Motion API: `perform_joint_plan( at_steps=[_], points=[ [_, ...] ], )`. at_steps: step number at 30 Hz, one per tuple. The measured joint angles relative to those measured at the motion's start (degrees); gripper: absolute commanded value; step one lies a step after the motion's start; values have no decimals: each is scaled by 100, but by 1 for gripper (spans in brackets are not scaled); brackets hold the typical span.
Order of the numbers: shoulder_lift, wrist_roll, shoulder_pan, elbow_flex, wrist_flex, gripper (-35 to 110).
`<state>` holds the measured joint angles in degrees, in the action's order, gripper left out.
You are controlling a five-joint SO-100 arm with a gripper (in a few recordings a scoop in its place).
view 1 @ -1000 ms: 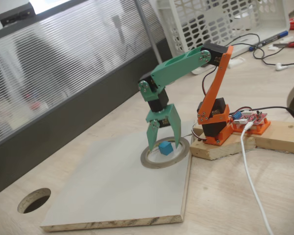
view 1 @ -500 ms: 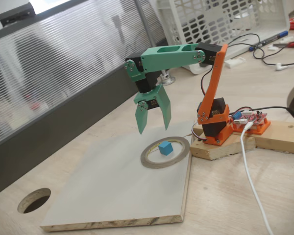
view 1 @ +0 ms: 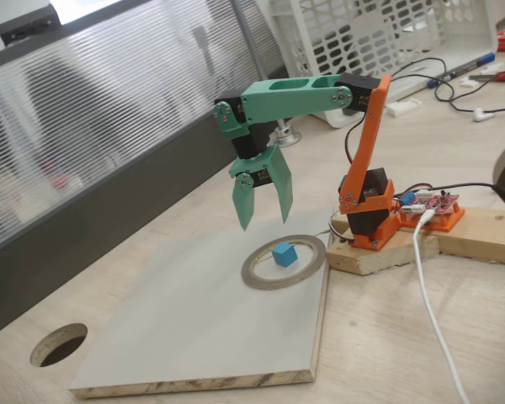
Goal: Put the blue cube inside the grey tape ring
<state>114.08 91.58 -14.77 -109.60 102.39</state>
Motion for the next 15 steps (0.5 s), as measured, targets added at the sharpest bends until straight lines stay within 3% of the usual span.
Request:
perform_joint_plan(
  at_steps=[4,10,15],
  points=[
    [0,211,9,229,18,-3],
    [0,1178,0,905,35,1],
    [0,1389,26,984,35,1]
  ],
)
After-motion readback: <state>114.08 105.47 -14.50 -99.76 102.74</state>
